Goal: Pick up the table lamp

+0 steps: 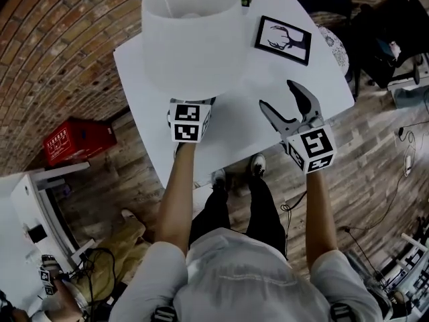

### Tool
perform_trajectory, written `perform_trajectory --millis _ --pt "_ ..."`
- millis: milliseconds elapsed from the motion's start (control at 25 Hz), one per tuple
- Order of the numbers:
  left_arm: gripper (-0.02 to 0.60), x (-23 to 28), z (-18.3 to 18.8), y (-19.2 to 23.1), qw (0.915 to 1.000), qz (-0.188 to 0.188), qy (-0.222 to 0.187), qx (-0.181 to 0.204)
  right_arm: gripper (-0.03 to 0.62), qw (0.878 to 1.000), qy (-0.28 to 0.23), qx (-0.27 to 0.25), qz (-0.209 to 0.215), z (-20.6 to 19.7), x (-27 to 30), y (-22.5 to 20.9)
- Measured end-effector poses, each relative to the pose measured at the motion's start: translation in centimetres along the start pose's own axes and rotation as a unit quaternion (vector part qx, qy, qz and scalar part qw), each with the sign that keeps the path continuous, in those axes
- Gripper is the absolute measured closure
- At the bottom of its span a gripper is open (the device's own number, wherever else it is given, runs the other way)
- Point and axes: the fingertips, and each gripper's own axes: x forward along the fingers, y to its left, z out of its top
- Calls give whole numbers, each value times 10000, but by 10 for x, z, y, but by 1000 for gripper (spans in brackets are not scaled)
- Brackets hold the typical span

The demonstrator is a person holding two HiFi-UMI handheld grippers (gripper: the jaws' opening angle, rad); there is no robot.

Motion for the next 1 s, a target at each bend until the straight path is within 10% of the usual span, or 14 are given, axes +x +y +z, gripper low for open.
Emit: perform_trajectory --millis 1000 --pt "414 -106 61 -53 9930 -1040 559 76 249 9978 -128 116 -640 70 -90 36"
